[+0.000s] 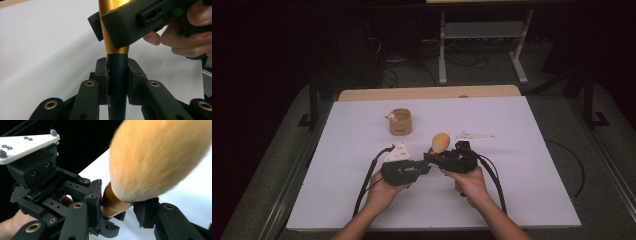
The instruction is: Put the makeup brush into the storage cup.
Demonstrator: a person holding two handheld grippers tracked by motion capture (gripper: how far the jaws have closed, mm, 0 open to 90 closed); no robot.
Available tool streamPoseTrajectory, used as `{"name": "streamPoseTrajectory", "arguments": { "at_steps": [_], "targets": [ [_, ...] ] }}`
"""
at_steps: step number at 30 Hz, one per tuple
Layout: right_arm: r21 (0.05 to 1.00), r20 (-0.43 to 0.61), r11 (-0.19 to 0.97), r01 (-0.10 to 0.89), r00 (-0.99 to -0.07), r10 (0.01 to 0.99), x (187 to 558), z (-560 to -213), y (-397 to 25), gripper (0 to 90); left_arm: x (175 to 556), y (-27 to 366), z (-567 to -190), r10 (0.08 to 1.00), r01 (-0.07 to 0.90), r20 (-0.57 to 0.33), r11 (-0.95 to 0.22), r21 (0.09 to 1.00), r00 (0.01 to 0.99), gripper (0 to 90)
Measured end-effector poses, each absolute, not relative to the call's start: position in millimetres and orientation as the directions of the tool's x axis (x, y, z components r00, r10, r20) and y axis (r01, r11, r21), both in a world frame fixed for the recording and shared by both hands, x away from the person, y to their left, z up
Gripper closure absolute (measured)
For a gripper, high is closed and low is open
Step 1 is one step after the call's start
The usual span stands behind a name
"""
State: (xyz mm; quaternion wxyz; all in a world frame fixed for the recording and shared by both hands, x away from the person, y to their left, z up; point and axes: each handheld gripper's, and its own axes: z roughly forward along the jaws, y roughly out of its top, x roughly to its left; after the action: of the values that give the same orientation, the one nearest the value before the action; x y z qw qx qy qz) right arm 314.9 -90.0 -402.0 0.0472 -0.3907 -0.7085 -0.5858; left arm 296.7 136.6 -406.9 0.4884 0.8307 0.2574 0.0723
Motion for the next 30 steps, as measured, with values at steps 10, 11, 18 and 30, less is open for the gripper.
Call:
{"name": "streamPoseTrajectory", "arguments": {
  "at_steps": [10, 11, 18, 30],
  "targets": [
    [0.794, 0.528, 0.008, 0.608, -0.696, 0.486, 315.3, -402.2, -90.0, 62.7, 297.3, 135.6, -408.1, 0.493, 0.360, -0.136, -0.395, 0.845, 0.860, 73.7],
    [0.793, 0.530, 0.008, 0.610, -0.695, 0.486, 315.2, -402.2, -89.8, 63.0, 297.3, 135.5, -408.2, 0.492, 0.361, -0.136, -0.397, 0.844, 0.860, 73.7],
    [0.794, 0.527, 0.015, 0.608, -0.699, 0.484, 314.8, -402.0, -89.4, 63.8, 297.8, 135.2, -408.8, 0.489, 0.362, -0.138, -0.400, 0.842, 0.861, 73.5],
    [0.791, 0.521, 0.029, 0.611, -0.699, 0.489, 314.3, -403.1, -87.8, 64.3, 298.8, 136.3, -408.9, 0.482, 0.360, -0.141, -0.399, 0.843, 0.865, 70.1]
  ]
}}
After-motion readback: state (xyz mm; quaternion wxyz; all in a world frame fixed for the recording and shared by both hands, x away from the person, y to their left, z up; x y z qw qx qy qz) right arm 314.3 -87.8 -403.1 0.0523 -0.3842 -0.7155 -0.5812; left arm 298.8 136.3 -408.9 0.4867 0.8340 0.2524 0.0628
